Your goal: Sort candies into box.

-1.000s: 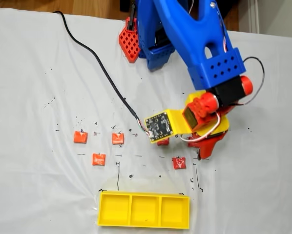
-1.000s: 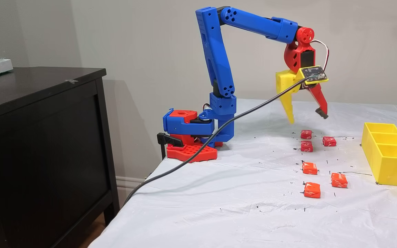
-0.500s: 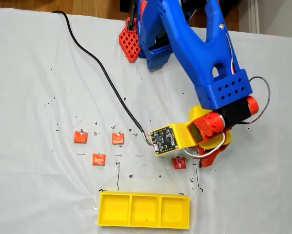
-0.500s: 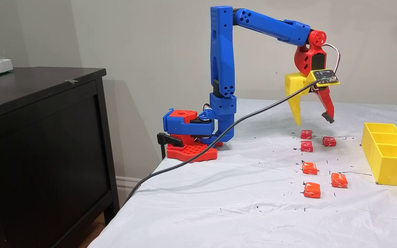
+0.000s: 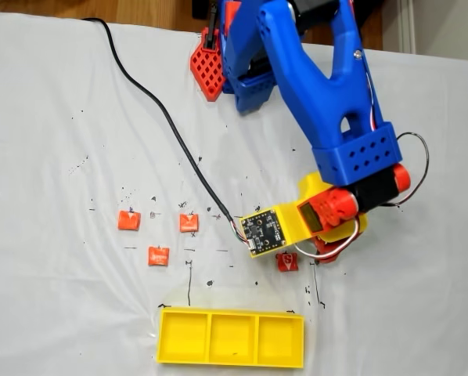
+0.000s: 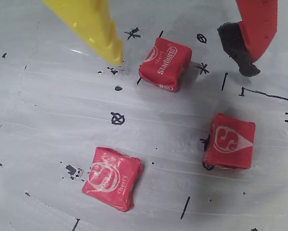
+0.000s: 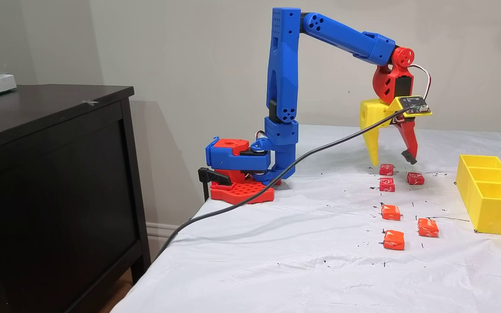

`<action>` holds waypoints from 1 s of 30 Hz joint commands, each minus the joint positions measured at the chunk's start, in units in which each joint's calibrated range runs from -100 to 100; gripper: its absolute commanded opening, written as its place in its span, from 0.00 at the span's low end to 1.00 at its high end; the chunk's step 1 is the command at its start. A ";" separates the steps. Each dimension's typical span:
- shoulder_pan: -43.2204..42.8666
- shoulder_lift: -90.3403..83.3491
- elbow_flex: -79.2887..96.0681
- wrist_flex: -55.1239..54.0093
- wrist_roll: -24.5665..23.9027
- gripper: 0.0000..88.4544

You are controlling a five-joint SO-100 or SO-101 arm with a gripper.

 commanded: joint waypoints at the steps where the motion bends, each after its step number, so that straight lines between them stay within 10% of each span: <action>1: -1.32 -0.85 -1.03 -1.41 -0.20 0.35; 20: -1.95 7.04 -0.49 -6.32 -1.22 0.30; 25: -1.95 7.04 1.24 -7.06 -1.17 0.00; 30: -0.77 3.82 0.70 -5.50 -1.17 0.00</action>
